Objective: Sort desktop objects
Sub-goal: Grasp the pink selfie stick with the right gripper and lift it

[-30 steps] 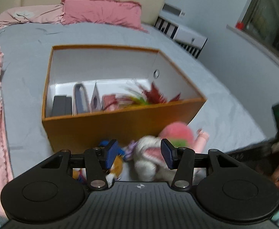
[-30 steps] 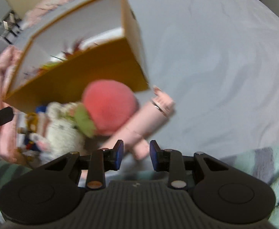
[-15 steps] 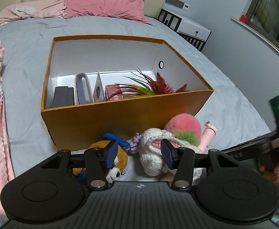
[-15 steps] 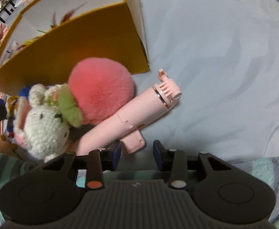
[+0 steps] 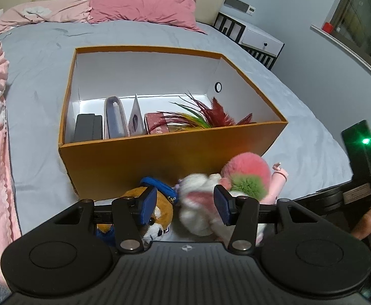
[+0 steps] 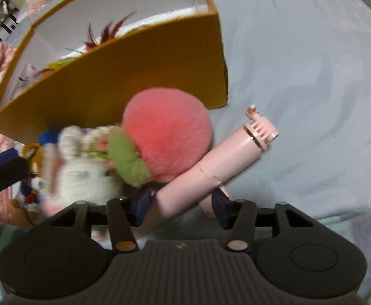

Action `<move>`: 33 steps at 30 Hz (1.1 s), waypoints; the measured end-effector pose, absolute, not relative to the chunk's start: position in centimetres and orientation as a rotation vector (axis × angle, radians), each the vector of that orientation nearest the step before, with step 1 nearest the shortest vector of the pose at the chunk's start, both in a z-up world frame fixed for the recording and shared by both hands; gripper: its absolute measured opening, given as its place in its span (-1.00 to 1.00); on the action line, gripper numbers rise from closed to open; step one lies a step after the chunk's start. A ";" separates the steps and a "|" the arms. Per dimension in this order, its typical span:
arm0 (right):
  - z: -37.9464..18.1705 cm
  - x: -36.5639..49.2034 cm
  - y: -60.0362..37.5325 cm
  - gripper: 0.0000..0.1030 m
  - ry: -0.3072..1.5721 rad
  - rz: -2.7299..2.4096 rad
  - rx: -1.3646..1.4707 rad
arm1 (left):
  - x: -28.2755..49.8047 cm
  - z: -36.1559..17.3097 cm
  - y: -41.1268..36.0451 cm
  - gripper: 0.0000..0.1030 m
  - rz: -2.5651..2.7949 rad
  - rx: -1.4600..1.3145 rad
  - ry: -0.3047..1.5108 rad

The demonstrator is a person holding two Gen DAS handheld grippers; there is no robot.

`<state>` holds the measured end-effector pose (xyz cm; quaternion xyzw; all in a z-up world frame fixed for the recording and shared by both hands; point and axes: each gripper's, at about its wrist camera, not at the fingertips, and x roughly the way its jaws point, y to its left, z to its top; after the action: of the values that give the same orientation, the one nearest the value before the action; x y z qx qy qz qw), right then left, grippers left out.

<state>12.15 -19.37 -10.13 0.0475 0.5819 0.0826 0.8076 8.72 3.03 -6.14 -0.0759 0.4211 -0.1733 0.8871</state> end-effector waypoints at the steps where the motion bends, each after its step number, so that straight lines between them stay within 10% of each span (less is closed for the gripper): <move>1: -10.2 12.2 -19.2 0.09 1.249 0.175 0.077 | 8.8 -6.1 3.0 0.12 -0.361 -0.157 0.876; 33: -4.8 14.2 -26.2 -0.50 1.112 0.324 -0.529 | 9.0 -6.2 2.6 0.12 -0.370 -0.131 0.887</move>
<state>14.22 -26.21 -4.82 -0.2471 0.5192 0.1513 0.8041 9.01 2.61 -6.22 -0.0627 0.4263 -0.1780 0.8847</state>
